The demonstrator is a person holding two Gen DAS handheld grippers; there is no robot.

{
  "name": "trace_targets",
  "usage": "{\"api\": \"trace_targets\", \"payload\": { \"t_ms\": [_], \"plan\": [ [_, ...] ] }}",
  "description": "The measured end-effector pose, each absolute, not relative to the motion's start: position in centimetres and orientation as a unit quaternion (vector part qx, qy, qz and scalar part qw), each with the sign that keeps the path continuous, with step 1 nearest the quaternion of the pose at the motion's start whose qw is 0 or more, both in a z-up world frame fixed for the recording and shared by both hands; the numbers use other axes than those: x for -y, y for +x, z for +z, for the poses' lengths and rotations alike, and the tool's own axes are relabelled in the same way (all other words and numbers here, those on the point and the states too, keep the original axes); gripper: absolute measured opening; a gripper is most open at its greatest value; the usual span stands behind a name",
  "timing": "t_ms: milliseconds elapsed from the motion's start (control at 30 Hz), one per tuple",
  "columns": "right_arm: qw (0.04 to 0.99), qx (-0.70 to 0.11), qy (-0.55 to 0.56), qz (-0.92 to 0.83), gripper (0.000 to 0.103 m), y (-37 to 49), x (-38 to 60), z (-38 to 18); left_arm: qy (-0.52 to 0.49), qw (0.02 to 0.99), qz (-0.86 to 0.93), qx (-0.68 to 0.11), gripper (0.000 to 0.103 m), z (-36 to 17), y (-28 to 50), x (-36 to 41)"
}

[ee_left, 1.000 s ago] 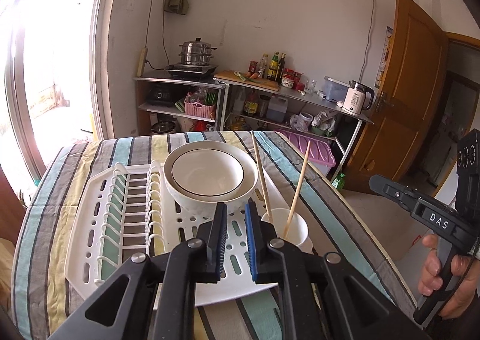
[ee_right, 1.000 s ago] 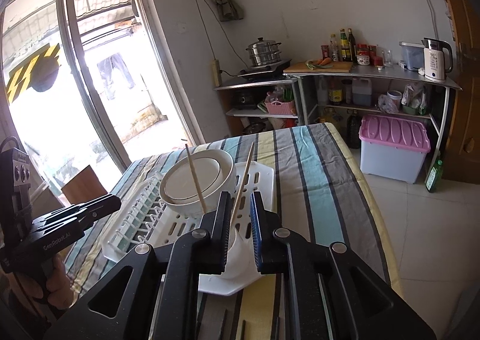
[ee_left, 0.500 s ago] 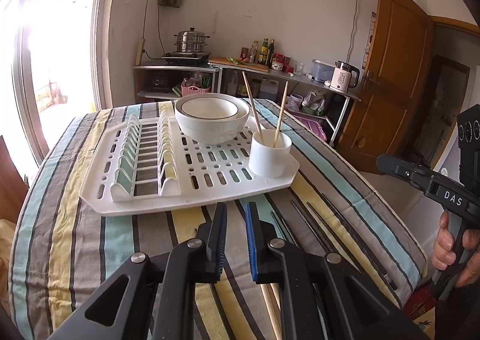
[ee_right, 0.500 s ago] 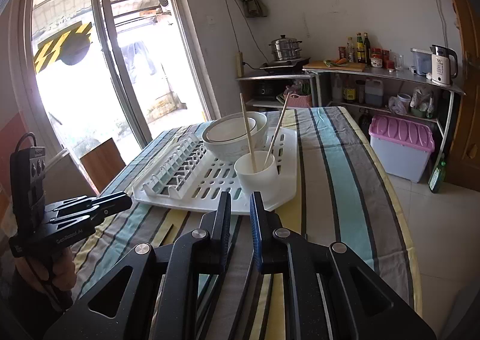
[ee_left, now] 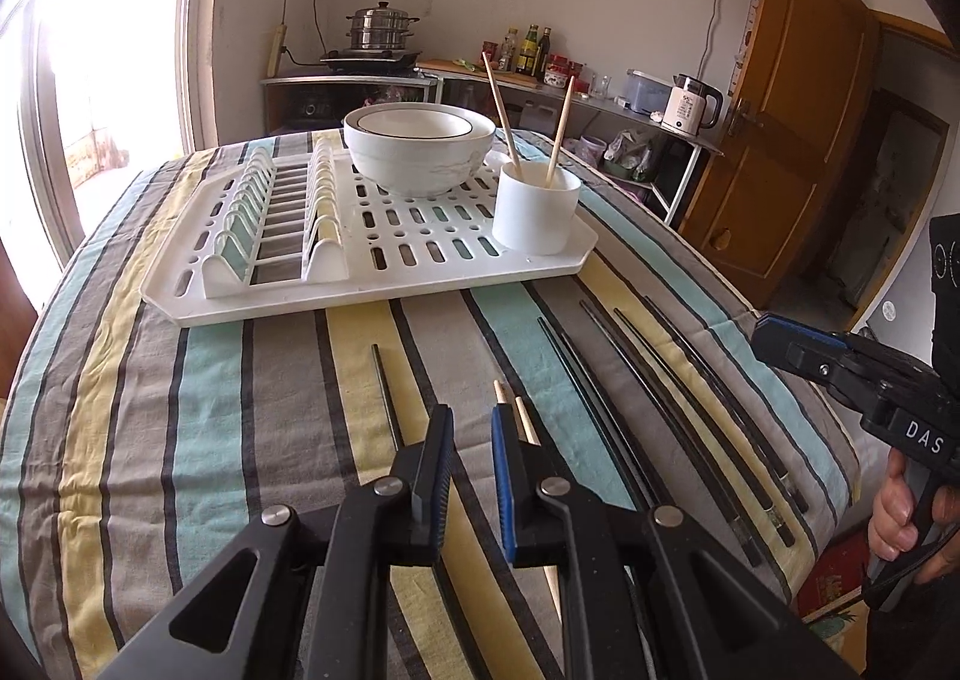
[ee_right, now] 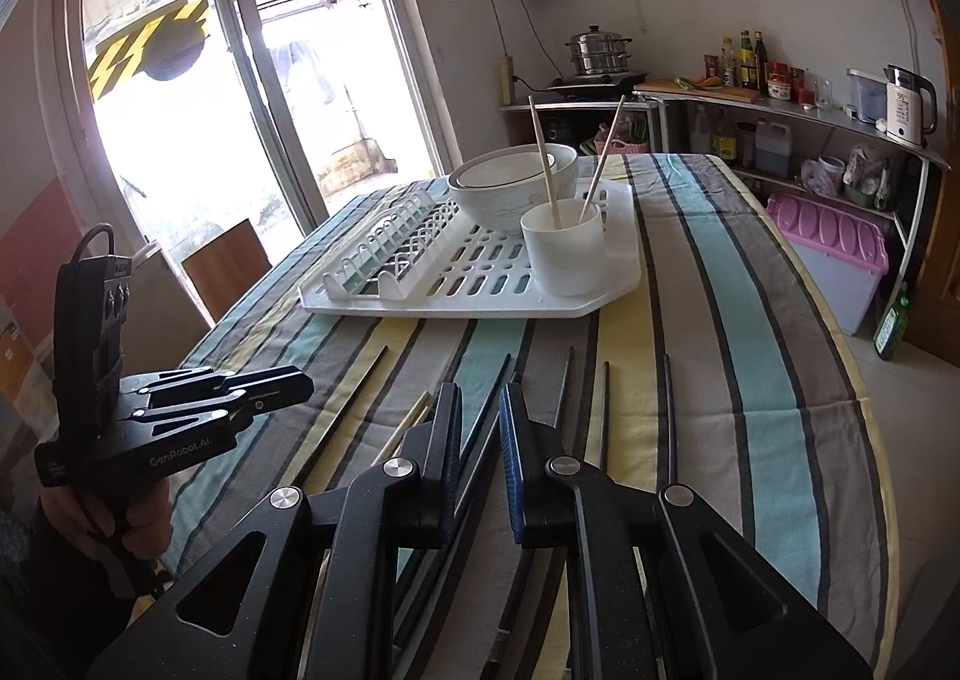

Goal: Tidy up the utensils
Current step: 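Grasp a wooden chopstick with the left tool while the right tool grasps a black chopstick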

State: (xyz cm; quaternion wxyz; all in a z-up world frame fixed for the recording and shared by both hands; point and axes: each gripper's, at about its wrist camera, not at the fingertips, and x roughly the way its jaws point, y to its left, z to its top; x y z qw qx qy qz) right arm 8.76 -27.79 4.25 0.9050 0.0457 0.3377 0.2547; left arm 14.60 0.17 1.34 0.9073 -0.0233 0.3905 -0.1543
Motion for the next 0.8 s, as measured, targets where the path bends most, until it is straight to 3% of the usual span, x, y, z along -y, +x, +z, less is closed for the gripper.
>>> {"api": "trace_targets", "payload": {
  "t_ms": [133, 800],
  "plan": [
    [0.901, -0.360, 0.041, 0.237, 0.013, 9.8, 28.0, 2.9, -0.017, 0.900, -0.156, -0.406, 0.024, 0.4, 15.5, 0.6],
    [0.889, -0.397, 0.027, 0.228, 0.013, 12.3, 27.8, 0.6, 0.005, 0.869, -0.143, -0.473, 0.024, -2.9, 20.3, 3.2]
  ]
}}
